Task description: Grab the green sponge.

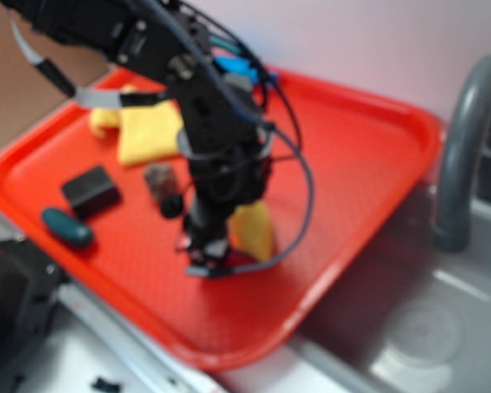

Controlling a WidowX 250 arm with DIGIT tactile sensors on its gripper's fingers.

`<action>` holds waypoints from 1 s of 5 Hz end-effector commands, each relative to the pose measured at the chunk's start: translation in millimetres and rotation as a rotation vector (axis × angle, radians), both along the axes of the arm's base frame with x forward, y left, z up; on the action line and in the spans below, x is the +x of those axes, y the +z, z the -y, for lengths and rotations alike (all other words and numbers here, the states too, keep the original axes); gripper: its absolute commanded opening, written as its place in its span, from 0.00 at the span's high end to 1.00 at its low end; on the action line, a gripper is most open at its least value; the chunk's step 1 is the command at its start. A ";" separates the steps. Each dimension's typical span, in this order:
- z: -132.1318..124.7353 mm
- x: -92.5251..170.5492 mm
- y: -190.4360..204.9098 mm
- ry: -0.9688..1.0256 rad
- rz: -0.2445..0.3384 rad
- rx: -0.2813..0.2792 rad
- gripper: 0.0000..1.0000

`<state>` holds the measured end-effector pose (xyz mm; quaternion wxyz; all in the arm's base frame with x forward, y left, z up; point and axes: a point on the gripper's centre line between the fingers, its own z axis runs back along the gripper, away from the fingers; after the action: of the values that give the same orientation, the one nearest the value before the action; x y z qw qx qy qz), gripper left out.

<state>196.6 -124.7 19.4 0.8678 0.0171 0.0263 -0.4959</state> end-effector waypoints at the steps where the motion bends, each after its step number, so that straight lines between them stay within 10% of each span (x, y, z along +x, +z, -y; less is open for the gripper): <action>1: -13.4 -1.7 62.2 0.294 0.116 0.033 1.00; 5: -56.2 -33.8 182.8 0.969 0.159 -0.119 1.00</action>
<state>169.7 -56.0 191.2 0.9984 0.0006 -0.0395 -0.0396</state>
